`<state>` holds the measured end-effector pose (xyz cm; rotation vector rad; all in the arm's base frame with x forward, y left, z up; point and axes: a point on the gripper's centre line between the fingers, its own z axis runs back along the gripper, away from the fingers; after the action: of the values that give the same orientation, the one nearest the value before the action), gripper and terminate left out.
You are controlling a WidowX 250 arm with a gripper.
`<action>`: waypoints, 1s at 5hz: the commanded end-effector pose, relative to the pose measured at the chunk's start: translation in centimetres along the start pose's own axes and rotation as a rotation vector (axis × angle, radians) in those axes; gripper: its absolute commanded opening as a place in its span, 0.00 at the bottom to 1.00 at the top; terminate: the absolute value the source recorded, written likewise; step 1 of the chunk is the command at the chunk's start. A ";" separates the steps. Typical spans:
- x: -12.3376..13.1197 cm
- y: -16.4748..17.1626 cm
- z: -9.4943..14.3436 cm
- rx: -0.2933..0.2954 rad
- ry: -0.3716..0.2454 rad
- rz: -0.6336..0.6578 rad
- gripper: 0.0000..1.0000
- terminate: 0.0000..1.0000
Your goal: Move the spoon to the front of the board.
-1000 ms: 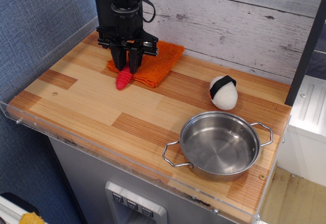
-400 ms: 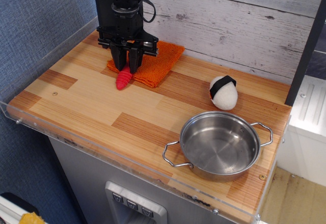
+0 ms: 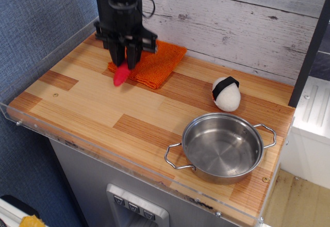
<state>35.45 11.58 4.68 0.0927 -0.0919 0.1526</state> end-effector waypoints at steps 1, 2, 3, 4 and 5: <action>-0.3 1.4 4.9 0.024 -0.128 0.020 0.00 0.00; -1.5 2.2 4.8 0.005 -0.091 0.021 0.00 0.00; -2.9 3.9 4.2 -0.015 -0.042 0.016 0.00 0.00; -5.0 4.3 3.9 -0.018 -0.004 -0.032 0.00 0.00; -6.8 3.8 3.2 -0.028 0.035 -0.058 0.00 0.00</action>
<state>27.72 13.43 5.56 0.0363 -0.0004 0.0874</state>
